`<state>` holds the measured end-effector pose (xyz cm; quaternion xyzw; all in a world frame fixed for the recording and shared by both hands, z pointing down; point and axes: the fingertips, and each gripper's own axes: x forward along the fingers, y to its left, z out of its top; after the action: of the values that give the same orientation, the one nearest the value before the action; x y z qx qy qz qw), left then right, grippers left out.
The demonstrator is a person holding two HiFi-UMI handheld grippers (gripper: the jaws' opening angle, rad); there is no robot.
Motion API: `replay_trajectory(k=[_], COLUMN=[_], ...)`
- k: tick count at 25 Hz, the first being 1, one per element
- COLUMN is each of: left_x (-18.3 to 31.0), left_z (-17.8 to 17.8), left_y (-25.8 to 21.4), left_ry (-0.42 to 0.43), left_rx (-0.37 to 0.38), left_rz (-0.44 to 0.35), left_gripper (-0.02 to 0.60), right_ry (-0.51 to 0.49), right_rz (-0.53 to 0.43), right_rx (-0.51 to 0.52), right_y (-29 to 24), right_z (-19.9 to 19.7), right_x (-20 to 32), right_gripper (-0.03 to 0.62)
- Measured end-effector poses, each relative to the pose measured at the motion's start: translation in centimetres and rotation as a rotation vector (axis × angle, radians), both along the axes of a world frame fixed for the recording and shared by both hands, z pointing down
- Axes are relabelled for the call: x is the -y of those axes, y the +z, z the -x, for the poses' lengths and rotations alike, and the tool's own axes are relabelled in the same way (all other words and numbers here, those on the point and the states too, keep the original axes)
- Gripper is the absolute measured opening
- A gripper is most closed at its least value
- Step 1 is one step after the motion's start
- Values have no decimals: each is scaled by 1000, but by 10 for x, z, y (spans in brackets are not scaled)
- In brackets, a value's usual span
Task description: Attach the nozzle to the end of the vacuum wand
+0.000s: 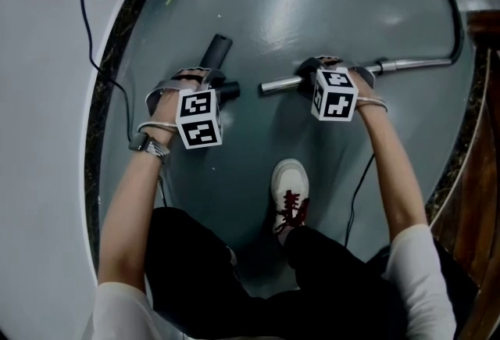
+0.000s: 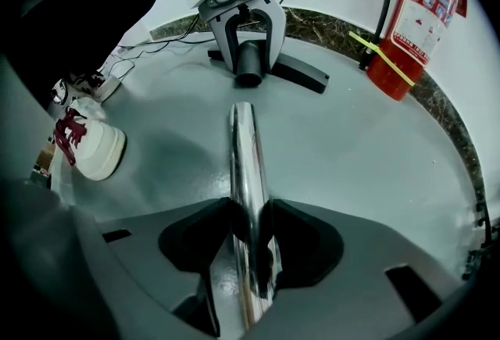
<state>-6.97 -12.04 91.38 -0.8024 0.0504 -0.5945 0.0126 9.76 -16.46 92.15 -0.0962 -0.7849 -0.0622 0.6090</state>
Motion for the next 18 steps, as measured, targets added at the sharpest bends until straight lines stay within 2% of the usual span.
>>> replay_trajectory(k=[6, 10, 18], left_x=[-1, -1, 5], left_z=[-2, -1, 4], left_y=[0, -2, -21], left_ry=[17, 26, -197], left_rx=[-2, -2, -157], left_rz=[-13, -35, 7], left_gripper=[210, 196, 190], right_ry=[-58, -67, -60], right_rz=[-17, -33, -43], right_rx=[-42, -15, 33], right_y=[-1, -3, -15], right_z=[-2, -1, -2], right_x=[-7, -6, -9], right_gripper=[169, 167, 167])
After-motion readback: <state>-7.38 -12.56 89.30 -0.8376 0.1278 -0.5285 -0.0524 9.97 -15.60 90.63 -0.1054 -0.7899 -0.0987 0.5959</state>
